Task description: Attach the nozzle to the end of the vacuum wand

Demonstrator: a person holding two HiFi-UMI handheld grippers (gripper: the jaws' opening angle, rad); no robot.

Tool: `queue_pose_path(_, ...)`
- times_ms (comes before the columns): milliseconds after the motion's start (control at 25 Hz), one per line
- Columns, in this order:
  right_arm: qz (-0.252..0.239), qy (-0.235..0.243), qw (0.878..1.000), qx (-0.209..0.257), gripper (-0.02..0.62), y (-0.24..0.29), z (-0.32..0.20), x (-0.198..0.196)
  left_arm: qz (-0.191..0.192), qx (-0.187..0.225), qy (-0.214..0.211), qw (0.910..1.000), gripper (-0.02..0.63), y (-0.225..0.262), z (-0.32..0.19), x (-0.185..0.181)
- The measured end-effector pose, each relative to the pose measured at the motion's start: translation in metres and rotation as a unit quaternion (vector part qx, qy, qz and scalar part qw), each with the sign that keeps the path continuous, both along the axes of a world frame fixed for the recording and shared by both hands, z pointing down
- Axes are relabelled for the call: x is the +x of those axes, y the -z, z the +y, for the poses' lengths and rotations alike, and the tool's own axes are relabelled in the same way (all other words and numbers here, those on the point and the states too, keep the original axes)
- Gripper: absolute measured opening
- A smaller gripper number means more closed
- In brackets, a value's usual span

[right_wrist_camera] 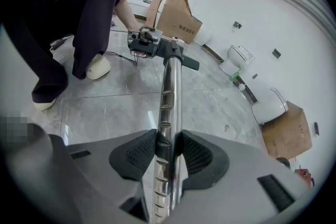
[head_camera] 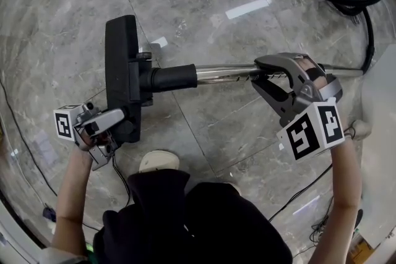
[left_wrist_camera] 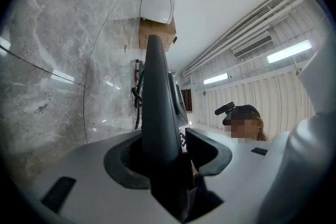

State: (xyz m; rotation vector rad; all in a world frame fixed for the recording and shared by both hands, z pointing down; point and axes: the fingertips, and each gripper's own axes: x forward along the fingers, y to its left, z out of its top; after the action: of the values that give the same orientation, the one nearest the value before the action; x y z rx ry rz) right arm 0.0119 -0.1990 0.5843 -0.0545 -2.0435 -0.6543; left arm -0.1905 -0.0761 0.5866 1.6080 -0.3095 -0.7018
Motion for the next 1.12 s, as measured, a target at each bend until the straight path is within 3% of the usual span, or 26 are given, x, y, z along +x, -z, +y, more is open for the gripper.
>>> queue_pose_path(240,0.011,-0.015,1.0,0.013,0.156,-0.008,0.001,0.0,-0.069,-0.02,-0.029,0.997,0.212,0.004,-0.003,-0.004)
queue_pose_path(440,0.021,-0.033,0.999,0.029,0.156,-0.024,-0.003,0.001,-0.146,-0.044,-0.079,0.9851,0.213,-0.016,0.0,0.011)
queue_pose_path(640,0.024,-0.036,0.999,0.03,0.155,-0.026,-0.02,-0.004,-0.133,-0.036,-0.076,0.9875,0.215,-0.025,-0.02,0.012)
queue_pose_path(920,0.044,-0.026,0.998,0.047,0.156,-0.022,-0.028,-0.008,-0.133,-0.016,-0.106,0.9853,0.217,-0.023,-0.029,0.014)
queue_pose_path(1120,0.059,0.012,0.997,0.043,0.158,-0.03,-0.015,-0.004,-0.133,-0.016,-0.108,0.9851,0.212,-0.017,-0.029,0.001)
